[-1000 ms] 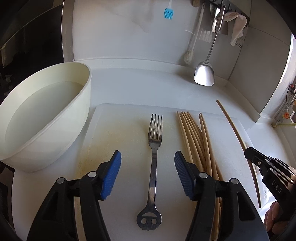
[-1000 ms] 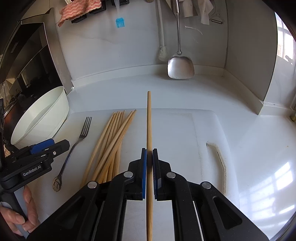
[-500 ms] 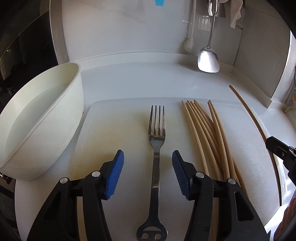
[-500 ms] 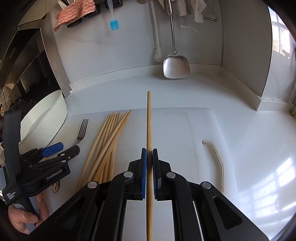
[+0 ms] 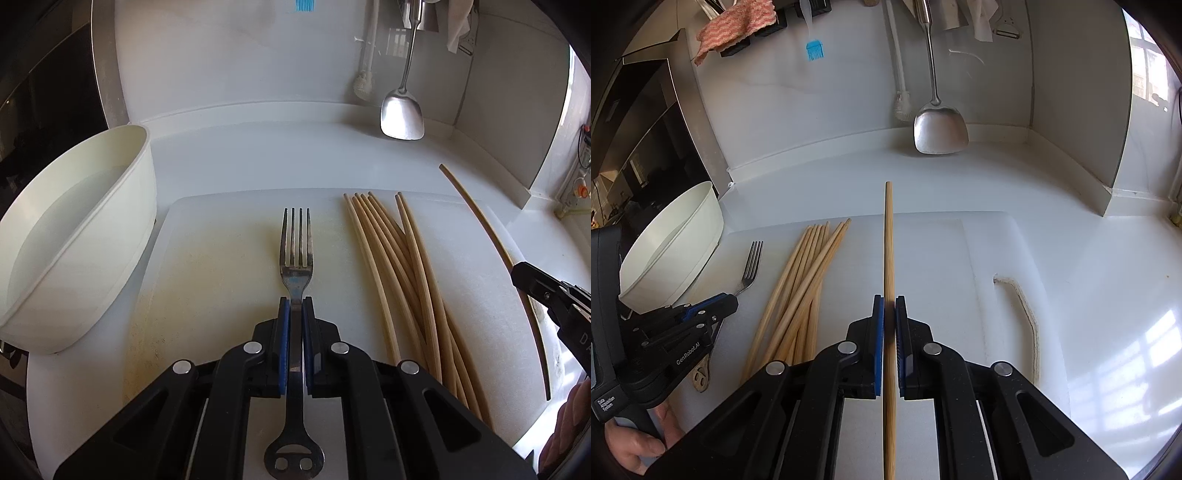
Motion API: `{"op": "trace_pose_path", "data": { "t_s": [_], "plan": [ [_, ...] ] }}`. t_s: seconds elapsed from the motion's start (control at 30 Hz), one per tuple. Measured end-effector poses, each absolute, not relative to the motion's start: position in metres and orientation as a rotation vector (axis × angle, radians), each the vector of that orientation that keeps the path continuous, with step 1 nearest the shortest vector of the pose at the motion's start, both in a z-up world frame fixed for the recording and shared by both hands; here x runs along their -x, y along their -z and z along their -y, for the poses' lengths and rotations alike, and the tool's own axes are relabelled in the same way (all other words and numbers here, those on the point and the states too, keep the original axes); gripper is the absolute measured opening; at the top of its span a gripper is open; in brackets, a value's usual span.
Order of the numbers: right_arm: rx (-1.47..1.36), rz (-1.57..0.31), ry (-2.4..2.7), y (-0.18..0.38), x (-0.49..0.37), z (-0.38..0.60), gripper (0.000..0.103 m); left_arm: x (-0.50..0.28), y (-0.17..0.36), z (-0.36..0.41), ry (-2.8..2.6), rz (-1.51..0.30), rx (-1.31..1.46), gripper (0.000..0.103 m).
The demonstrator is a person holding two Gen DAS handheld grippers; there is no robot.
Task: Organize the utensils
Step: 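Lift the fork with the left tool while the right tool lifts the chopstick, then carry both over the white bowl and open the left tool, dropping the fork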
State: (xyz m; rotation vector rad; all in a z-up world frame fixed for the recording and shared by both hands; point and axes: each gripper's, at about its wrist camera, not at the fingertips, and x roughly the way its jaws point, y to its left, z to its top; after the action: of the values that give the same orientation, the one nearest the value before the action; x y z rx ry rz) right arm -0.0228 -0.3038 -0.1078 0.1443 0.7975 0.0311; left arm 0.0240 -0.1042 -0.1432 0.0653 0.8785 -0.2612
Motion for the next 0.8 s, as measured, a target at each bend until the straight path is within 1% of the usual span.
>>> {"op": "trace_pose_path", "data": {
  "t_s": [0.27,0.5,0.67,0.8],
  "plan": [
    [-0.125,-0.788,-0.048,0.092,0.023,0.297,0.006,-0.021,0.115,0.093,0.259,-0.847,-0.006,0.007],
    [-0.093,-0.749,-0.112,0.049,0.015,0.273,0.006,-0.020,0.067,0.066,0.211,-0.809,0.036,0.007],
    [-0.056,-0.737,-0.205,0.013,0.000,0.232,0.006,-0.022,0.027,0.017,0.138,-0.792,0.090,0.007],
    [-0.040,-0.750,-0.286,-0.001,-0.021,0.177,0.006,-0.035,0.004,-0.038,0.058,-0.788,0.108,0.007]
  ]
}}
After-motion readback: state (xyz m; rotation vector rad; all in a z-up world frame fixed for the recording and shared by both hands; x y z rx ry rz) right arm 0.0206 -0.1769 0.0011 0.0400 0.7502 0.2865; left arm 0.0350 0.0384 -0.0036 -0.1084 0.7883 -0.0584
